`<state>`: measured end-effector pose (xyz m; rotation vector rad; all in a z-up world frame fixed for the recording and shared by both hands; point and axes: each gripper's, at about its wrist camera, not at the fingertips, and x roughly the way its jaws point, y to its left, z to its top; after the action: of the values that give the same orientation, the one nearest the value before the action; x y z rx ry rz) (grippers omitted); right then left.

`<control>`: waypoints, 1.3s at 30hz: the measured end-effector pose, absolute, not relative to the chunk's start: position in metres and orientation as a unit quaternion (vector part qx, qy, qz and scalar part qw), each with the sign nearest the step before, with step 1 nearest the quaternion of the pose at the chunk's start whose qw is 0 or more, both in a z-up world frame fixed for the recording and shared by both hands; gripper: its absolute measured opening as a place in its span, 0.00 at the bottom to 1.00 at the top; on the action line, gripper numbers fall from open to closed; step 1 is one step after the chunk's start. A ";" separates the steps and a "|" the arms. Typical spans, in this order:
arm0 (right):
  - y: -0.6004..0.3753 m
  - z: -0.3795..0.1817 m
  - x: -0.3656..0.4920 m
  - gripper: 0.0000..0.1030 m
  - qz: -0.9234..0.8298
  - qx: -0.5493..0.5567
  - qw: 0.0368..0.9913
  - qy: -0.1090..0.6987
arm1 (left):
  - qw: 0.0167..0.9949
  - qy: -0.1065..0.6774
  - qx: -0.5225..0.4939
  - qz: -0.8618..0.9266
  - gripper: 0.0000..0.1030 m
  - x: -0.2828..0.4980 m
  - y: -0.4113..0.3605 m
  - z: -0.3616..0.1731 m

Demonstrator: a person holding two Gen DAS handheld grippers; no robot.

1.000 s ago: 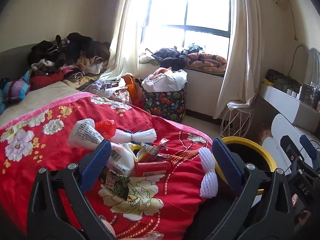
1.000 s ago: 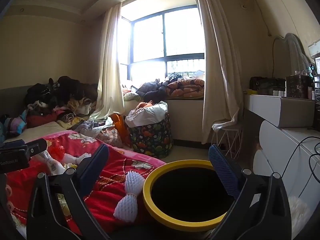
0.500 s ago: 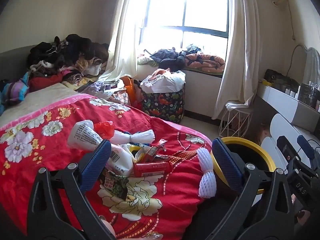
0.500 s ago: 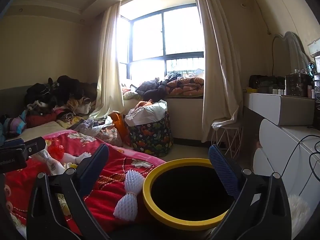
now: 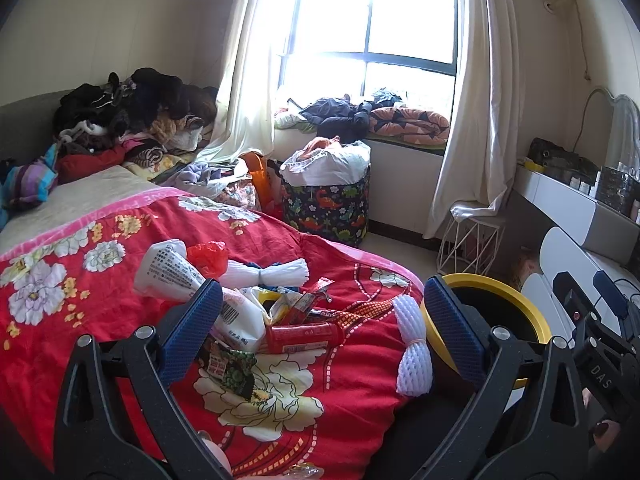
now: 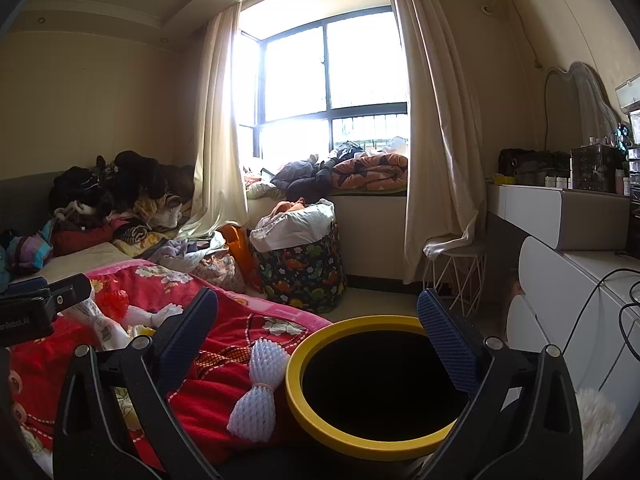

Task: Collect trash
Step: 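Move both tools over the trash on the red bedspread, then close the right gripper around the white mesh fruit net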

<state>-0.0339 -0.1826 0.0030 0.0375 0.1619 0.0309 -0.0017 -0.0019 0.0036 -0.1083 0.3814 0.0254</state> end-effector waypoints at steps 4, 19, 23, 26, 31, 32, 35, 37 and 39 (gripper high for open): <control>-0.183 0.003 -0.034 0.94 0.015 0.019 0.996 0.082 | 0.980 0.189 -0.054 0.012 0.90 -0.002 -0.002 0.003; -0.177 -0.004 -0.032 0.94 0.024 0.021 0.995 0.089 | 0.980 0.191 -0.052 0.013 0.90 -0.004 -0.006 0.008; -0.177 -0.004 -0.030 0.94 0.027 0.023 0.995 0.094 | 0.980 0.192 -0.052 0.013 0.90 -0.004 -0.006 0.009; -0.179 -0.004 -0.027 0.94 0.033 0.026 0.994 0.101 | 0.980 0.192 -0.052 0.013 0.90 -0.005 -0.006 0.009; -0.176 -0.007 -0.025 0.94 0.049 0.027 0.991 0.117 | 0.979 0.196 -0.056 0.009 0.90 -0.003 -0.003 0.006; -0.176 -0.007 -0.024 0.94 0.056 0.028 0.991 0.121 | 0.978 0.198 -0.059 0.008 0.90 -0.003 -0.001 0.005; -0.170 -0.009 -0.022 0.94 0.075 0.023 0.988 0.133 | 0.977 0.202 -0.062 0.018 0.90 -0.002 0.005 0.001; -0.163 -0.011 -0.018 0.94 0.092 0.016 0.985 0.143 | 0.976 0.206 -0.066 0.024 0.90 0.001 0.011 -0.002; -0.156 -0.014 -0.014 0.94 0.106 0.010 0.982 0.155 | 0.975 0.207 -0.071 0.031 0.90 0.002 0.017 -0.003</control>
<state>-0.0145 -0.1563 -0.0140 0.0198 0.3118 0.2127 0.0018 0.0168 -0.0031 -0.1432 0.4175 0.0635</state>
